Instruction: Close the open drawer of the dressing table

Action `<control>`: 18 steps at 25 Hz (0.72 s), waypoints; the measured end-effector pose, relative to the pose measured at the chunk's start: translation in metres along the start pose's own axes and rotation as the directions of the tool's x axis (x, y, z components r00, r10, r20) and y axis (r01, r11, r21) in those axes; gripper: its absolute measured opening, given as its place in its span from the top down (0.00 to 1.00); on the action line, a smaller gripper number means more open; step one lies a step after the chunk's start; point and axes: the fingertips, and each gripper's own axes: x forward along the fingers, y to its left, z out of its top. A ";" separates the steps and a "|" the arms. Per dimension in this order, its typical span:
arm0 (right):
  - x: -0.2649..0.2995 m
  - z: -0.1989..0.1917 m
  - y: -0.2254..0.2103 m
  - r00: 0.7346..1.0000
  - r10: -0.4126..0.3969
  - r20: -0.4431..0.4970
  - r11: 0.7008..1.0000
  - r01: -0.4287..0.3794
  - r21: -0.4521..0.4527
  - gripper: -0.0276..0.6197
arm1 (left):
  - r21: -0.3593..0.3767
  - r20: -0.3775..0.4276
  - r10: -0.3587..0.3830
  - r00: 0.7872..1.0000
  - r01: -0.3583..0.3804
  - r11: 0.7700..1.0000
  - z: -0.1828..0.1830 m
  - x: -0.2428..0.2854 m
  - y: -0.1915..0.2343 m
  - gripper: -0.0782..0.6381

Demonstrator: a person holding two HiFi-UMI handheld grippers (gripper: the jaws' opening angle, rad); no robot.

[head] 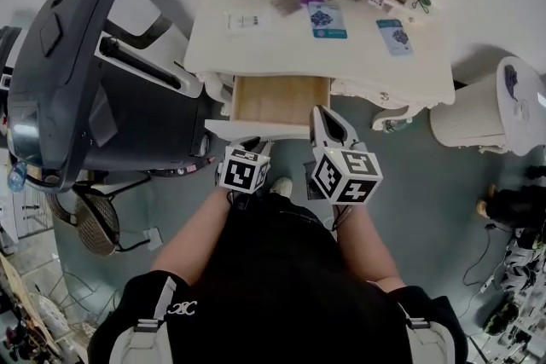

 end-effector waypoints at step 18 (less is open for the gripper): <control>-0.016 -0.047 -0.042 0.990 -0.078 -0.119 0.997 0.080 0.014 0.95 | -0.118 -0.157 0.169 0.973 -0.189 0.975 -0.081 0.097 0.020 0.76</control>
